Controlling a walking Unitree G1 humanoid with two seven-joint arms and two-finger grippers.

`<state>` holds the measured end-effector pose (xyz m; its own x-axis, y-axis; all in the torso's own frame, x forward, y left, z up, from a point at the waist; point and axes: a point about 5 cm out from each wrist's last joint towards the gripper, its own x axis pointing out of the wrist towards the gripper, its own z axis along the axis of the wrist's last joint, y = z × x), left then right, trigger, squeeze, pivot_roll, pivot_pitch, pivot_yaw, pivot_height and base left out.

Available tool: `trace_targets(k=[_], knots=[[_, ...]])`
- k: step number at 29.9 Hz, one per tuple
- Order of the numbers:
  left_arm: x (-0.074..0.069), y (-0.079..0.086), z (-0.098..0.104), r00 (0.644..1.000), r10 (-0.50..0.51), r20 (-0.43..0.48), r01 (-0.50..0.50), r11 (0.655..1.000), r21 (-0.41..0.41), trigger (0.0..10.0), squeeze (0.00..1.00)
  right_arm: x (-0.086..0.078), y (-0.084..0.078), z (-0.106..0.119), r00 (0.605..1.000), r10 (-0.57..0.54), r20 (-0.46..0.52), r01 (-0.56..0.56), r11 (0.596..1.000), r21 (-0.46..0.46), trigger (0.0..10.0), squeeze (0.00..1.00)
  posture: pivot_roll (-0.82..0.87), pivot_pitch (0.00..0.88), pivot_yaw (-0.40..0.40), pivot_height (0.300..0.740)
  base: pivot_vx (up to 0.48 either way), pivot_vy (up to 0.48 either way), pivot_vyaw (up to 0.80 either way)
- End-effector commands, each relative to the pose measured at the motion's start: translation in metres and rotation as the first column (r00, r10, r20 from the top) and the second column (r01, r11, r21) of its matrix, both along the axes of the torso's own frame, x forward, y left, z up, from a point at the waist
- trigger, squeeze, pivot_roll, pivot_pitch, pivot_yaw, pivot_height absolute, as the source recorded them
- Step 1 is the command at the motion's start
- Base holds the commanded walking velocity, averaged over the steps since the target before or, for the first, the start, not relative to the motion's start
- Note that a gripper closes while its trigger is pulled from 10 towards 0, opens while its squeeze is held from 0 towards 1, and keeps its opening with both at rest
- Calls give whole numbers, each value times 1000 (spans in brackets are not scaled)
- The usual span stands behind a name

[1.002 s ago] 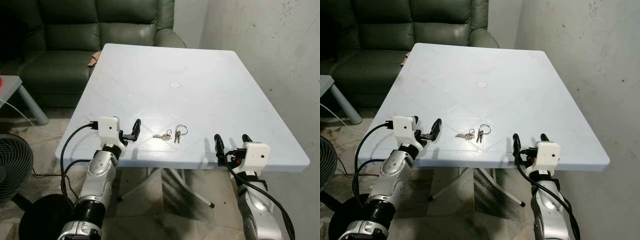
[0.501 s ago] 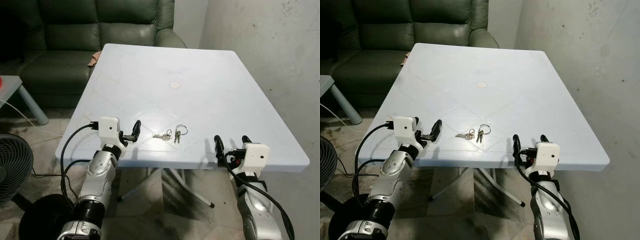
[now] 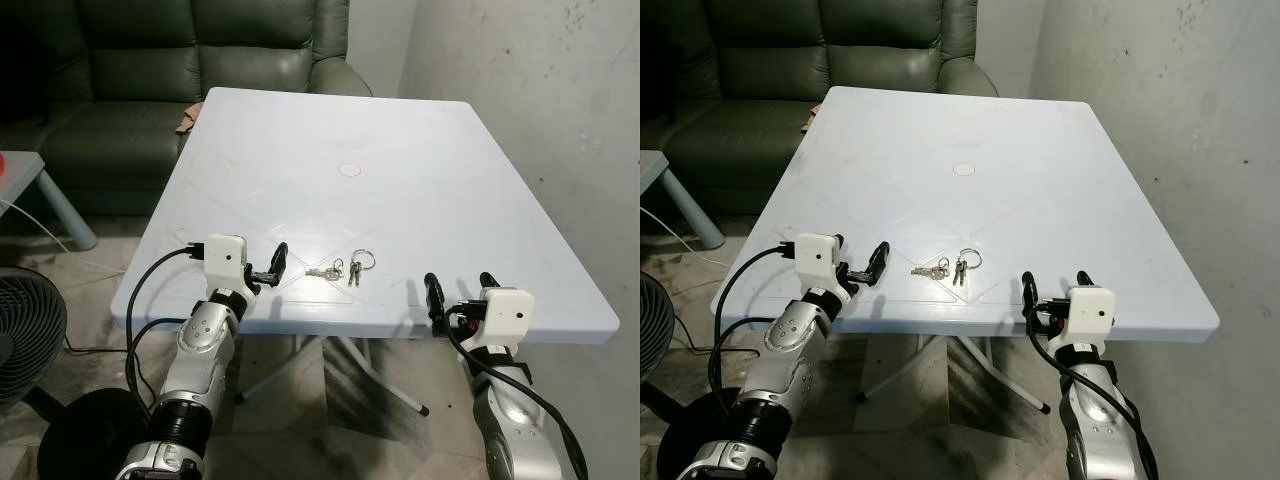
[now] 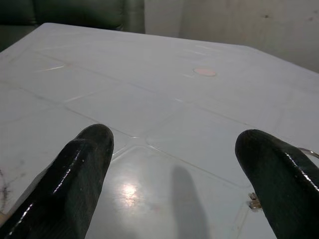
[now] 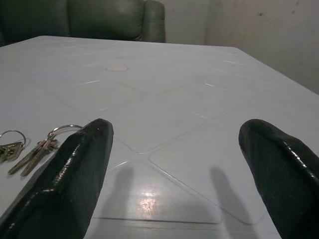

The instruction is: Hang keys on a hook

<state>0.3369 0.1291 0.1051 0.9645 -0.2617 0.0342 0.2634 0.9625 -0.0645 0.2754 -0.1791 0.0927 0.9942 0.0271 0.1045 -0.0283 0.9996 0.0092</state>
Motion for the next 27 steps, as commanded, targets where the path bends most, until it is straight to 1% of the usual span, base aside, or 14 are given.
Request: trace_targets(k=[1,3,5,6,7,11,16,18,21,27], knots=[[-3,-2,0,999,-33,4,33,999,28,10000,0,-2,0,3,1000,19,10,-19,1000,-11,10000,0,-91,17,-38,740,0,0,0],[-5,-6,-1,998,-63,8,63,996,60,10000,0,-2,1,3,1000,29,11,-29,999,-16,10000,0,-91,17,-38,740,0,0,0],[-7,-12,-2,995,-103,3,102,992,73,10000,0,-2,4,3,999,48,11,-48,999,-19,10000,0,-90,12,-37,740,0,0,0],[-9,-18,-3,990,-140,2,140,988,71,10000,0,-2,7,4,996,83,14,-82,996,-30,10000,0,-90,12,-37,740,0,0,0],[-10,-19,-3,989,-148,2,148,987,68,10000,0,-2,8,4,996,91,14,-91,995,-35,10000,0,-90,12,-37,740,0,0,0],[-12,-21,-4,988,-152,4,151,986,67,10000,0,-2,9,5,994,107,16,-106,994,-34,10000,0,-91,10,-39,740,0,0,0],[-19,-24,-6,984,-178,9,177,982,60,10000,0,-3,7,5,991,136,12,-135,989,-55,10000,0,-92,6,-39,740,0,0,0],[-28,-26,-9,979,-202,9,201,978,58,10000,0,-4,6,6,986,165,11,-164,984,-64,10000,0,-88,3,-40,740,0,0,0],[-34,-27,-12,976,-218,6,217,974,65,10000,0,-4,5,5,984,176,0,-175,981,-83,10000,0,-88,3,-40,740,0,0,0],[-35,-29,-9,974,-225,13,224,973,60,10000,0,-2,4,5,979,205,-11,-204,972,-118,10000,0,-78,8,-47,740,0,0,0]])
